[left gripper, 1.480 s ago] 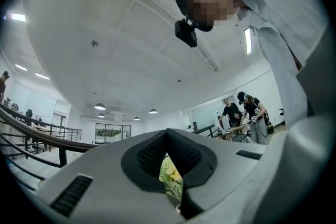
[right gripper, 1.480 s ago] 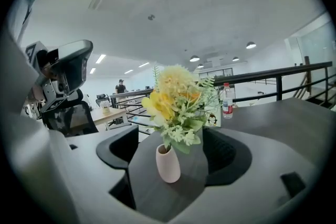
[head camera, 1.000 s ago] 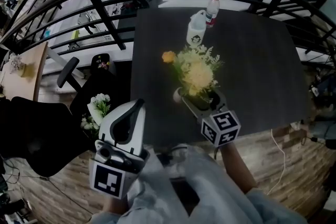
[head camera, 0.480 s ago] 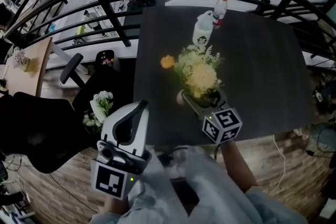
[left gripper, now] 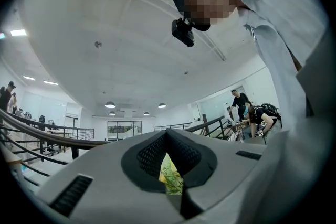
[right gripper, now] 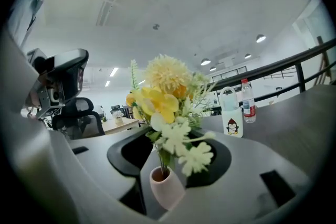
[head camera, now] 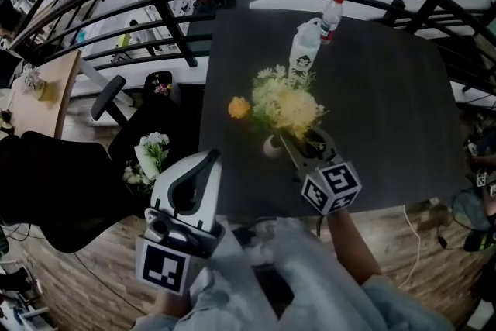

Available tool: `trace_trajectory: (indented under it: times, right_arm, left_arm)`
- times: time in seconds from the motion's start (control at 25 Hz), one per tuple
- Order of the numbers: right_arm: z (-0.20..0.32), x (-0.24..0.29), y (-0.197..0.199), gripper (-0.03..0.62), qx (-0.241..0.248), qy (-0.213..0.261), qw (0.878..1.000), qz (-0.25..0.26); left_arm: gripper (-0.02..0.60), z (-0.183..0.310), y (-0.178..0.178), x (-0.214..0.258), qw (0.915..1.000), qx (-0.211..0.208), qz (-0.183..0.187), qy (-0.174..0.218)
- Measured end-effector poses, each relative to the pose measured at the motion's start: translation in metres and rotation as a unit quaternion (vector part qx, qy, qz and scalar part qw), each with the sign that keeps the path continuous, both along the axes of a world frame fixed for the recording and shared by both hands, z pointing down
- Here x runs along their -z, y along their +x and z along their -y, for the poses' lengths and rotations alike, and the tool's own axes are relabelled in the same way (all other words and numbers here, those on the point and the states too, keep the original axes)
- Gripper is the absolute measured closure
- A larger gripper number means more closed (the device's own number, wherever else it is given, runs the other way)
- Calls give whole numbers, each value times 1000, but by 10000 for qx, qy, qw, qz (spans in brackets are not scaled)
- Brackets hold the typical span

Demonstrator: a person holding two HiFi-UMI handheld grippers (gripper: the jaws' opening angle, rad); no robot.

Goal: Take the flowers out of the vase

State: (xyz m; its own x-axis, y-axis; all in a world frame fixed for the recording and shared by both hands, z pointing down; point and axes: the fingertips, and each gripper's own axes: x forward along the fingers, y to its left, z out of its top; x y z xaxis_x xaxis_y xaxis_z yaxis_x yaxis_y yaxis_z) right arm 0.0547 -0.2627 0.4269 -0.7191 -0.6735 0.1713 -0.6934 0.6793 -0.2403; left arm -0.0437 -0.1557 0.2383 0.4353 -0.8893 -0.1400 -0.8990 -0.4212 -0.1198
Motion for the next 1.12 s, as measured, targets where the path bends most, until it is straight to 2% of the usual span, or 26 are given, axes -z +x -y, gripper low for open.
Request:
trace_trajectory:
  times: [0.24, 0.52, 0.68, 1.12]
  right_arm:
    - [-1, 4, 2, 461, -76, 107, 9998, 123]
    - [0, 9, 2, 468, -194, 200, 9992, 275]
    - [3, 27, 8, 477, -397, 318, 9979, 403]
    - [5, 72, 13, 491, -503, 782, 9936, 640]
  left_arm:
    - [581, 1, 0, -1, 10000, -11, -10, 17]
    - [581, 0, -4, -6, 10000, -51, -15, 29]
    - [581, -1, -5, -2, 10000, -64, -29, 47]
    - [581, -2, -1, 2, 9996, -200, -38, 172]
